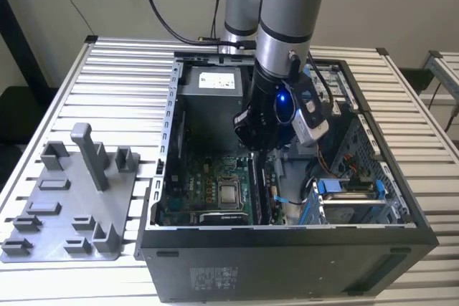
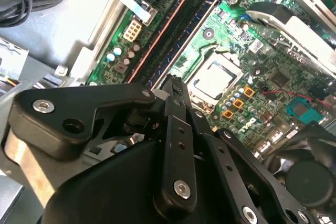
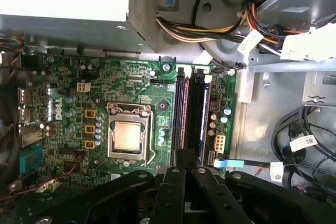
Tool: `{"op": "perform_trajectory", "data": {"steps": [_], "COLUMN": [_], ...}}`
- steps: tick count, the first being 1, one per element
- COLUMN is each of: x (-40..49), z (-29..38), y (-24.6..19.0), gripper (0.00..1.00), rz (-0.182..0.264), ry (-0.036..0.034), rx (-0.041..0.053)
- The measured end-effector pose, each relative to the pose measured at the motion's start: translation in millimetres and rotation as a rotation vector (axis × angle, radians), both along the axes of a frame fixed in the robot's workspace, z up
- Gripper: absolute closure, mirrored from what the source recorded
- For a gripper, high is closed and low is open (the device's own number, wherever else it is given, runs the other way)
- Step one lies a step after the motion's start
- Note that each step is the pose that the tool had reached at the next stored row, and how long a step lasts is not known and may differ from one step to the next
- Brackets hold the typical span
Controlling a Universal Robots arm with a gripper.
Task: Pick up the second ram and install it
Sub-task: 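Press down the second ram until it locks into place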
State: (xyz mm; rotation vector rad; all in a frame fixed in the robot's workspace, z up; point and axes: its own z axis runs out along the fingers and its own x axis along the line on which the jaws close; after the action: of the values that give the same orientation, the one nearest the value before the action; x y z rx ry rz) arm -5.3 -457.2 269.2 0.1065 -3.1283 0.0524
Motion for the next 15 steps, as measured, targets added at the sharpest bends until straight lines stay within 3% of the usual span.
{"op": "perform_trajectory", "data": {"steps": [15], "x": [-0.1], "z": [-0.1], "y": [0.0], "gripper": [0.89], "rz": [0.273], "ry": [-0.0001], "rx": [0.0001]}}
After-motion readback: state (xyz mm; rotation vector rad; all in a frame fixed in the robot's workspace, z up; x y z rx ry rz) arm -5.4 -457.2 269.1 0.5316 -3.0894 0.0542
